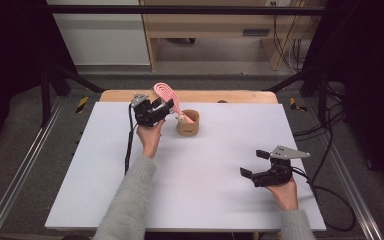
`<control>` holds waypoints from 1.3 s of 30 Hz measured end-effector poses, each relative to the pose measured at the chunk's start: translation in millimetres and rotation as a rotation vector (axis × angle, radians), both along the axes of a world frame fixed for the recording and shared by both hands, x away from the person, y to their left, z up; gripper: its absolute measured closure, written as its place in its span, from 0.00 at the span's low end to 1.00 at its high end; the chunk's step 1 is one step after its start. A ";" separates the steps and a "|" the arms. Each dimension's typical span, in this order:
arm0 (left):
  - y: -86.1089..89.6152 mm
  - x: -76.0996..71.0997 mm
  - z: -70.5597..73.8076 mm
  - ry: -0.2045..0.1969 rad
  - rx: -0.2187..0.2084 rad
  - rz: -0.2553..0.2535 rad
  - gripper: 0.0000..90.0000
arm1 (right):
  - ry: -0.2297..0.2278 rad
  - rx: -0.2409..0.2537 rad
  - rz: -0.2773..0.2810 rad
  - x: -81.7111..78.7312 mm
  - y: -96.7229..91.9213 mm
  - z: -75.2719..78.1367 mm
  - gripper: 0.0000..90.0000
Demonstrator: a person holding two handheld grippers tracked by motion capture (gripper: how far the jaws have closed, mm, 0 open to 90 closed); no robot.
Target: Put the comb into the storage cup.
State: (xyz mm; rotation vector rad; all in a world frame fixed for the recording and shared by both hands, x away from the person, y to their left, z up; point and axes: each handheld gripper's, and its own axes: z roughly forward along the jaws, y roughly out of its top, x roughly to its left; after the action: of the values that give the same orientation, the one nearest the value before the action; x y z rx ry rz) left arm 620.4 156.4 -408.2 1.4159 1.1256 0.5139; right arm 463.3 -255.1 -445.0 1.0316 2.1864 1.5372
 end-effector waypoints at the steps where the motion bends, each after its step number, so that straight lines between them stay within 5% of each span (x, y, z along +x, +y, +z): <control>1: 0.3 -0.8 1.1 -0.002 0.006 -0.004 0.39 | 0.000 -0.001 0.000 0.0 0.0 0.0 0.00; 21: 17.7 -31.6 21.9 -0.009 0.122 -0.116 0.04 | -0.002 -0.010 0.000 1.0 1.5 -0.8 0.00; 39: 38.4 -71.5 28.2 -0.039 0.150 -0.248 0.01 | -0.010 -0.005 -0.006 1.2 2.0 -1.0 0.00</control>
State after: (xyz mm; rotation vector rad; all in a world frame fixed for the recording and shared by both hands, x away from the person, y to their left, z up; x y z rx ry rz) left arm 549.0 194.8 -380.0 1.6429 0.8787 0.4535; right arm 464.5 -253.1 -445.9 1.0254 2.1781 1.5299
